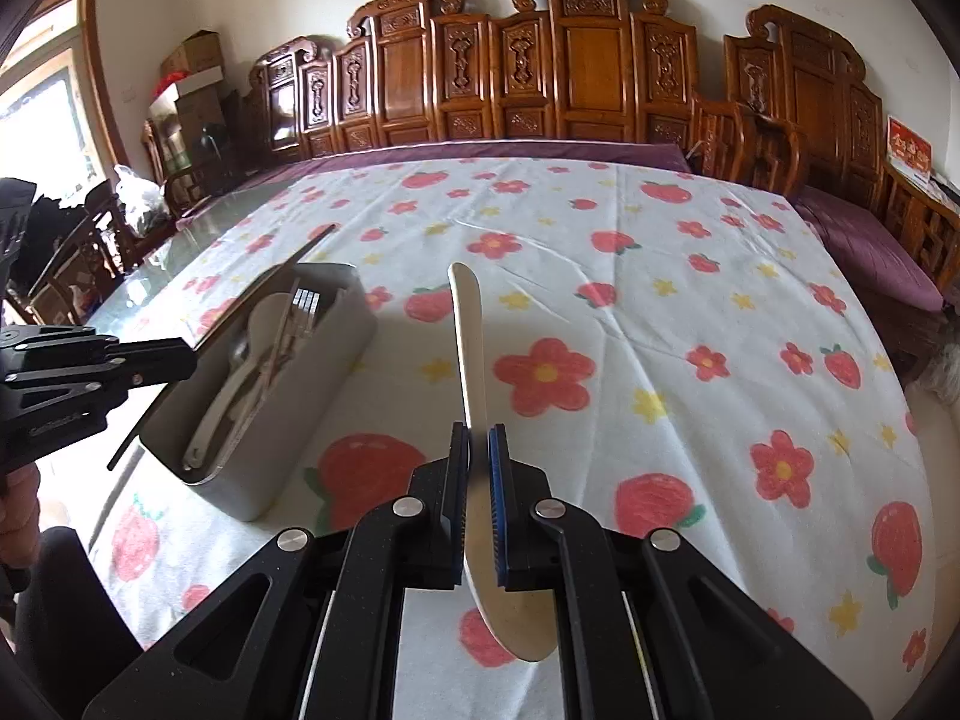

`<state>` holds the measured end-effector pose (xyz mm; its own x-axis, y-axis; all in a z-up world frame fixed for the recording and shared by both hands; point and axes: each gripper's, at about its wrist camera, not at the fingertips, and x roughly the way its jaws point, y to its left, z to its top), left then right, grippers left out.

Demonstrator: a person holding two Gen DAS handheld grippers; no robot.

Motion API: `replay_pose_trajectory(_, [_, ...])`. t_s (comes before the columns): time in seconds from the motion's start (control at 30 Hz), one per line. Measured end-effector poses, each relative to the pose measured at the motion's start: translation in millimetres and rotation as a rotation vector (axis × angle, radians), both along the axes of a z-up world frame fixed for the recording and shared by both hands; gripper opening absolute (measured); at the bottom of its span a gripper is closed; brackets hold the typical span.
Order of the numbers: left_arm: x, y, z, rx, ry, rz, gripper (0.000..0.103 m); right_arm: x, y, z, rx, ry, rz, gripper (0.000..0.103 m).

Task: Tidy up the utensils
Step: 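Carry the chopstick into the tray and open the left gripper while the right gripper holds the spoon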

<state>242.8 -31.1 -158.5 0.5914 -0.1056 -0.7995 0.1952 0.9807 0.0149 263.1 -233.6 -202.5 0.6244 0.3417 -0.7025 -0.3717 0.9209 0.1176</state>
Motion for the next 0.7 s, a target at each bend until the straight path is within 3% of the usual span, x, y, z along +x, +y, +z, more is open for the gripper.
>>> replay_pose_trajectory(0.3, [14, 33, -12, 0.016, 0.026, 0.046, 0.004, -18, 40, 4, 0.001, -0.004, 0.076, 0.008])
replay_pose_trajectory(0.7, [31, 51, -41, -0.006, 0.062, 0.059, 0.004, -10, 57, 11, -0.008, 0.001, 0.093, 0.008])
